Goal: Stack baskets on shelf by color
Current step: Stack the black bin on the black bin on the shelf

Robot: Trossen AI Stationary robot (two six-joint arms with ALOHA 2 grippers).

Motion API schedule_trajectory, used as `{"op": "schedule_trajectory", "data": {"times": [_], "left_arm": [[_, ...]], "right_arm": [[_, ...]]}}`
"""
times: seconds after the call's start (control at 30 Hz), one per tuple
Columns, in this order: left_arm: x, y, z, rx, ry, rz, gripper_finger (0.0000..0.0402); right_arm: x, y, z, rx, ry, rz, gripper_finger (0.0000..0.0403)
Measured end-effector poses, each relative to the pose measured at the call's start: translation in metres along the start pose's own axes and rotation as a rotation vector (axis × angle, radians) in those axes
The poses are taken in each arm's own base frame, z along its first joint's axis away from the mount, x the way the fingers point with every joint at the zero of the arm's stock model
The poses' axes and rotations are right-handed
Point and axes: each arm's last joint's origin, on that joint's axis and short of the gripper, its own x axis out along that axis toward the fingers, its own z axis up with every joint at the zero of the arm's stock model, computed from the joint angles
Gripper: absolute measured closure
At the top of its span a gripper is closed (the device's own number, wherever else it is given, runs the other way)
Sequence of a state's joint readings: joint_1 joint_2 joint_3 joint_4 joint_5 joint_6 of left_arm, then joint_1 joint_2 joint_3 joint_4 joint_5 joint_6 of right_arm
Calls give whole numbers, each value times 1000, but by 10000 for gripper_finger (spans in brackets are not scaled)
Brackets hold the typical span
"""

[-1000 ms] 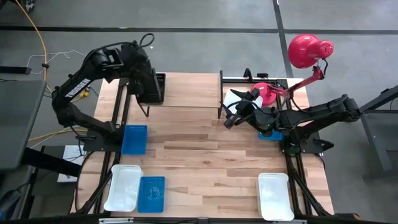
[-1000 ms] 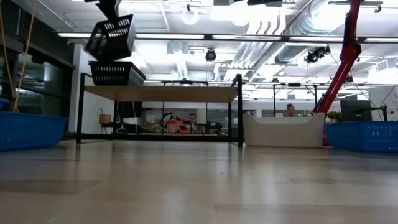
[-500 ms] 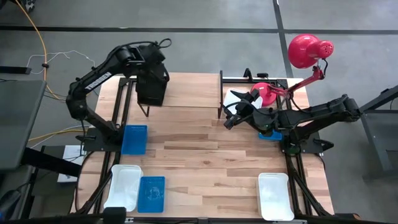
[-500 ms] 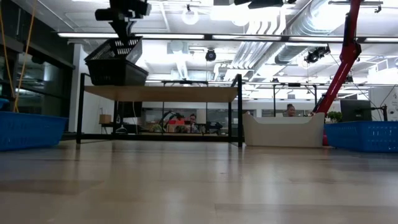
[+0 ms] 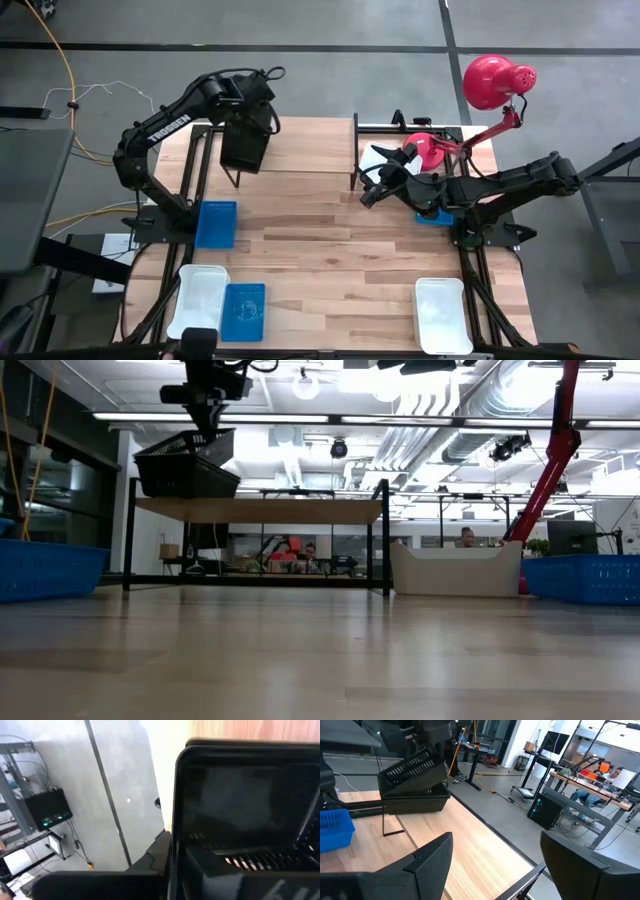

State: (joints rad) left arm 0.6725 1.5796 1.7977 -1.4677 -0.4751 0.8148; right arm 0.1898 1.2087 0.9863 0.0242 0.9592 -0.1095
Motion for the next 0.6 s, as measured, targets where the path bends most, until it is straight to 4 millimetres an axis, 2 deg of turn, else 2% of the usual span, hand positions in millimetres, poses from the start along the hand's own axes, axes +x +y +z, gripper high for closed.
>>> {"op": "schedule_trajectory", "data": {"times": [0.37, 0.6], "left_arm": [[-5, -5, 6, 23, -13, 23, 277], [-8, -6, 9, -42, -1, 72, 258]], "right_arm": [[7, -6, -1, 5, 9, -27, 114], [13, -10, -2, 6, 15, -19, 114]]}}
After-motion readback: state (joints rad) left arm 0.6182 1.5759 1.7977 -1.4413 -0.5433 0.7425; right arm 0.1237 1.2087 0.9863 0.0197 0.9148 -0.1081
